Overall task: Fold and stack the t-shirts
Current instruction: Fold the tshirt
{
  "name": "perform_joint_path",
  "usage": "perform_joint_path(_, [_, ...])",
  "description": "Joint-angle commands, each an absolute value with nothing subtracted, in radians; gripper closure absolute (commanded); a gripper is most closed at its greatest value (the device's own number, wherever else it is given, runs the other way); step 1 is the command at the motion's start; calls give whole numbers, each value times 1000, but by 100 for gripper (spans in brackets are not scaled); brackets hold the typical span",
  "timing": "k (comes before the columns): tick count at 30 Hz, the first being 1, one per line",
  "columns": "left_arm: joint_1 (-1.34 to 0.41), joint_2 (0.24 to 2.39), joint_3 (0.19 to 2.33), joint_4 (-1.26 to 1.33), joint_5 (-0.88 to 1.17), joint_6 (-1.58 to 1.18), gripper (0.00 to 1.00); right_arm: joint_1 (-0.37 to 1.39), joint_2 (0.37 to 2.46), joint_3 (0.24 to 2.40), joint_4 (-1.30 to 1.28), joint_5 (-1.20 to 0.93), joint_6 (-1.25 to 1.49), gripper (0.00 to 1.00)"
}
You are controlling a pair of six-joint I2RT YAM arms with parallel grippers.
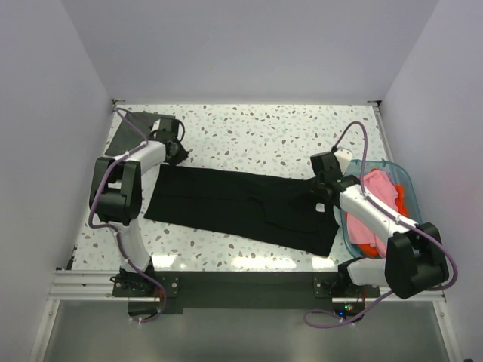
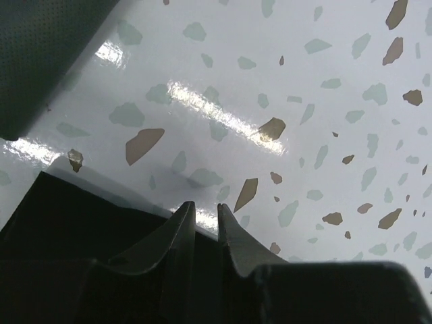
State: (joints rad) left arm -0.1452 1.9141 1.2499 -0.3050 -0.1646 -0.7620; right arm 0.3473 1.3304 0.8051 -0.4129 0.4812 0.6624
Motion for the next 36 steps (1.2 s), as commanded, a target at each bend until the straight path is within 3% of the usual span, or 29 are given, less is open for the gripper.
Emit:
perform_joint_path(1, [-127, 1913, 1296, -296, -158, -727, 76, 342, 1281, 772, -427, 520, 663, 100])
perform_joint_path(5, [-120, 1844, 1292, -310, -185, -718, 73, 338, 1299, 782, -422, 515, 655, 100])
perform_joint_path(9, [-88, 1738, 1283, -422, -323, -742, 58, 336, 1307, 802, -426, 506, 649, 100])
perform_joint_path(12, [-45, 1677, 1233, -459, -387, -753, 55, 334, 1307, 815, -428, 511, 635, 100])
perform_joint_path(21, [-8, 1696, 1173, -443, -338, -664, 59, 330, 1313, 801, -414, 492, 627, 100])
perform_joint_path(36, [-8, 1779, 1144, -370, -190, -617, 57, 328, 1324, 798, -396, 472, 626, 100])
